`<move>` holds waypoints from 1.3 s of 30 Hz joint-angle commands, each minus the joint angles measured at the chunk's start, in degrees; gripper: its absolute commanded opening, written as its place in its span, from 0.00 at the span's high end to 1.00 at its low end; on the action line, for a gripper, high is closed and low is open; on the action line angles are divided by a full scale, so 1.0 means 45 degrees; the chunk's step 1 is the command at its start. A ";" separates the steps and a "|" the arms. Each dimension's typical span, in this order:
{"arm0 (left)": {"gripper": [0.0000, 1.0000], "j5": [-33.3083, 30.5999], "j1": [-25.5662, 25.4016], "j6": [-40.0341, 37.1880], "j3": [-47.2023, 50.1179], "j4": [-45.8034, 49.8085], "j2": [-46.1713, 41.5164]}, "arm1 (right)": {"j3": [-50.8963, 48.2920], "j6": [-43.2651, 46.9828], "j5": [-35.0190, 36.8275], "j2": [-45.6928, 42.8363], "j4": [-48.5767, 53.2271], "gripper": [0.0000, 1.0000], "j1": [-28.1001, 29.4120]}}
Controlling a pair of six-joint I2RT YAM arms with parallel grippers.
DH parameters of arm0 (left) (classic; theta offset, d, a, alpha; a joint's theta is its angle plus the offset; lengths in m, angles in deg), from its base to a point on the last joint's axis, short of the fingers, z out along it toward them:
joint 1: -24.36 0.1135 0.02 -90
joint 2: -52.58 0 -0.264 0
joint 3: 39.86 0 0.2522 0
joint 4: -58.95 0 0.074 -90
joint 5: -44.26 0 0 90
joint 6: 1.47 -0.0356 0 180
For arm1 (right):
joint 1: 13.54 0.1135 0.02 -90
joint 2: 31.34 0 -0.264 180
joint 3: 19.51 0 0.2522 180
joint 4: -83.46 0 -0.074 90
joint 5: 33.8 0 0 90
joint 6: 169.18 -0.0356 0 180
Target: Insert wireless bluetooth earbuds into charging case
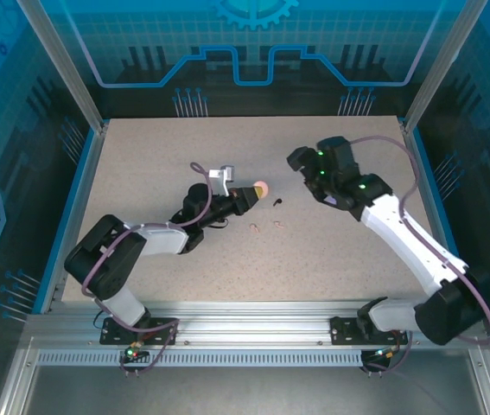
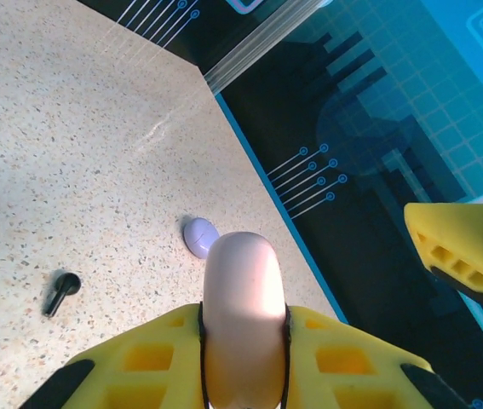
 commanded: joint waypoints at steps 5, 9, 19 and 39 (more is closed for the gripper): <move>1.00 0.2840 0.0879 -0.2299 -0.0959 0.3561 -0.1618 | -0.1780 0.7669 -0.4752 -0.0135 -0.2136 0.18 -0.0670; 1.00 0.3804 0.0968 -0.3360 -0.1460 0.5180 -0.2054 | -0.3059 0.8724 -0.6338 -0.0157 -0.3611 0.19 -0.0497; 1.00 0.5103 0.1261 -0.3625 -0.1600 0.5934 -0.2070 | -0.4380 0.9515 -0.8275 0.0241 -0.5832 0.20 -0.0063; 1.00 0.5860 0.1263 -0.3536 -0.1449 0.5829 -0.2475 | -0.3832 0.8971 -0.7393 0.2030 -0.6610 0.27 -0.0362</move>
